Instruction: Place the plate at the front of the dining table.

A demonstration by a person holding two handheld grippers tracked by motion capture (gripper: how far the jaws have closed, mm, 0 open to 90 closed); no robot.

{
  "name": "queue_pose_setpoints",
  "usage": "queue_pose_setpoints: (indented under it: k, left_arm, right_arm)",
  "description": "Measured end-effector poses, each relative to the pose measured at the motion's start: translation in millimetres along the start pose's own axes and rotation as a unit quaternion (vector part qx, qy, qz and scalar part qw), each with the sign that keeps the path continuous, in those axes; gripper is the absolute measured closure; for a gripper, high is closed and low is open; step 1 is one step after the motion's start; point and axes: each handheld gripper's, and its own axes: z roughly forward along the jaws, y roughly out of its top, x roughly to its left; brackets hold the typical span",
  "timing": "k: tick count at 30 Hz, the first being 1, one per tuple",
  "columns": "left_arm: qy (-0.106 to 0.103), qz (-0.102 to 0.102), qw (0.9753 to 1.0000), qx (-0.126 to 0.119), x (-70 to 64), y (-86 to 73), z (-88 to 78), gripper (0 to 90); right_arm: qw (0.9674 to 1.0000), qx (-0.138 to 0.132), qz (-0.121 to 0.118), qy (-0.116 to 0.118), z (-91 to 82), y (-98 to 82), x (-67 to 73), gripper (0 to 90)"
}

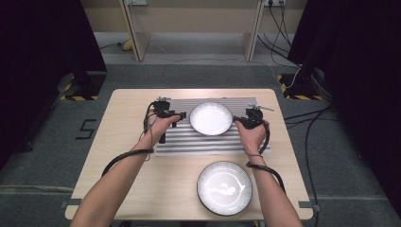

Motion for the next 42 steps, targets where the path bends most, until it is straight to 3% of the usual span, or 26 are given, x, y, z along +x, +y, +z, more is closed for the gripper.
queue_pose_setpoints:
  k: [6,15,22,32,36,42]
  left_arm:
    - [-0.012,0.000,0.9999,-0.002,-1.7,-5.5,-6.7,37.0]
    - [-0.023,0.000,0.9997,-0.001,-2.3,-16.9,-14.4,36.2]
    - [-0.035,0.013,0.9993,0.000,-8.1,-22.7,-23.6,36.1]
    - [-0.040,0.029,0.9987,-0.010,-15.9,-23.8,-38.3,36.1]
    - [-0.031,0.036,0.9987,-0.016,-17.5,-25.8,-43.6,36.4]
    - [-0.036,0.039,0.9984,-0.018,-19.8,-29.7,-50.9,36.6]
  right_arm:
    - [1.0000,-0.003,-0.006,0.002,-9.9,-1.2,-0.3,59.4]
    - [1.0000,-0.002,0.005,0.004,-16.9,-12.3,-11.4,59.3]
    - [1.0000,0.003,0.005,0.005,-20.6,-21.3,-16.8,59.2]
    - [0.9998,-0.001,0.012,0.015,-32.4,-25.2,-17.7,58.9]
    - [0.9998,-0.003,0.008,0.017,-36.6,-25.6,-15.3,58.8]
    - [0.9998,-0.003,0.003,0.022,-43.3,-25.9,-13.8,58.5]
